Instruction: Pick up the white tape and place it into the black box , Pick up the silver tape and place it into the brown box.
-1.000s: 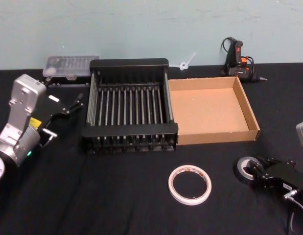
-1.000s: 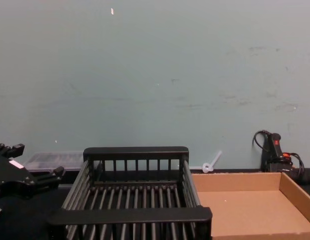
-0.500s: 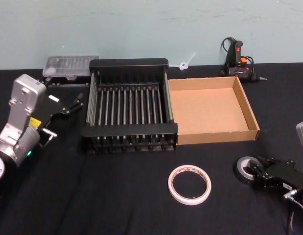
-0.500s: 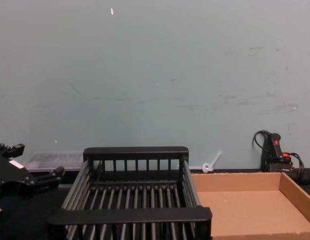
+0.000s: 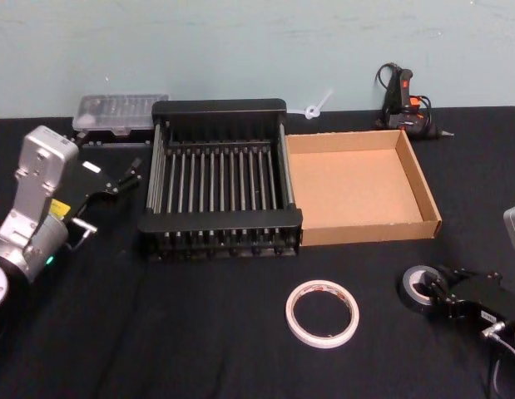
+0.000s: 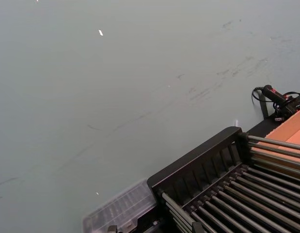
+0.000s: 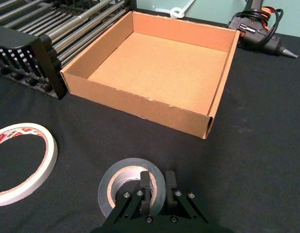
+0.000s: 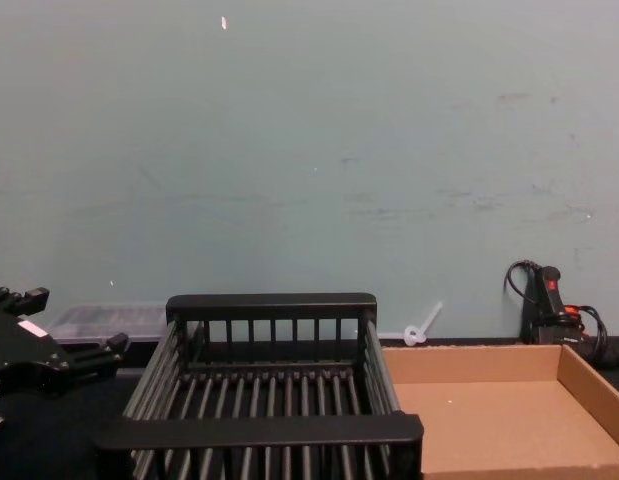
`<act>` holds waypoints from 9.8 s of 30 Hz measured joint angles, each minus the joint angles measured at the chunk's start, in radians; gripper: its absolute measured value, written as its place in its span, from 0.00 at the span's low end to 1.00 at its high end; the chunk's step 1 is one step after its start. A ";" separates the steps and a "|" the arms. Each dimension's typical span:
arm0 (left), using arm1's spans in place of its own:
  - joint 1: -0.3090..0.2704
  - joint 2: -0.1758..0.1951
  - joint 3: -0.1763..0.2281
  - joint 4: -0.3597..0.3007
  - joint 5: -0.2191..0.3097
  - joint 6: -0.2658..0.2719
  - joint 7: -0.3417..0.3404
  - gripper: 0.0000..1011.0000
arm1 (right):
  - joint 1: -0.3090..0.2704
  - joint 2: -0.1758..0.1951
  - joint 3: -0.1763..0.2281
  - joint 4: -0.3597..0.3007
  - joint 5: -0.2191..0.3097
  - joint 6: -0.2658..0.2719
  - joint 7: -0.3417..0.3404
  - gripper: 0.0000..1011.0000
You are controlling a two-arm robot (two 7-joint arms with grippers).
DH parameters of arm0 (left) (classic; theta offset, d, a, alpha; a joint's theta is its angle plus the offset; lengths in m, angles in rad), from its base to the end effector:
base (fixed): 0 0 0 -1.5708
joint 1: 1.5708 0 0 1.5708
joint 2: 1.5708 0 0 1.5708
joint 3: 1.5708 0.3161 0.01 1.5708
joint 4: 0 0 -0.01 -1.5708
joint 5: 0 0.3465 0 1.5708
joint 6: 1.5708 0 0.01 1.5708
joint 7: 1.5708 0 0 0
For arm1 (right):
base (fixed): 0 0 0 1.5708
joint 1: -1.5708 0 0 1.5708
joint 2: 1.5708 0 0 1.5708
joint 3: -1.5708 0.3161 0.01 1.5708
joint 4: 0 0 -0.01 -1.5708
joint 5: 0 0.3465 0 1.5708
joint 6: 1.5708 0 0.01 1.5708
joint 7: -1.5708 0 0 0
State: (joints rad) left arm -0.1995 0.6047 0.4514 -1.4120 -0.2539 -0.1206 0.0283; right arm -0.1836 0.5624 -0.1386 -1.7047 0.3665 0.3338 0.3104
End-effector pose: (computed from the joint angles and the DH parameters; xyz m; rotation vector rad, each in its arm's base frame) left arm 0.3980 0.0875 -0.3305 0.3044 -0.2851 1.2479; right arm 0.3063 -0.1065 -0.3270 -0.4526 0.2628 -1.0624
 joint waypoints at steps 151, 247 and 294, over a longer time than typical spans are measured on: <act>0.000 0.000 0.000 0.000 0.000 0.000 0.000 0.99 | 0.429 -0.097 -0.116 0.438 -0.090 -0.326 0.143 0.99; 0.000 0.000 0.000 0.000 0.000 0.000 0.000 0.99 | 0.351 0.111 -0.387 0.171 0.080 -0.096 0.303 0.99; 0.000 0.000 0.000 0.000 0.000 0.000 0.000 0.99 | 0.398 0.087 -0.431 0.228 0.071 -0.099 0.313 0.99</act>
State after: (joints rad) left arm -0.1995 0.6047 0.4514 -1.4120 -0.2539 -0.1206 0.0283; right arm 0.2145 0.6491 -0.5700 -1.4765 0.4373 0.2348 0.6236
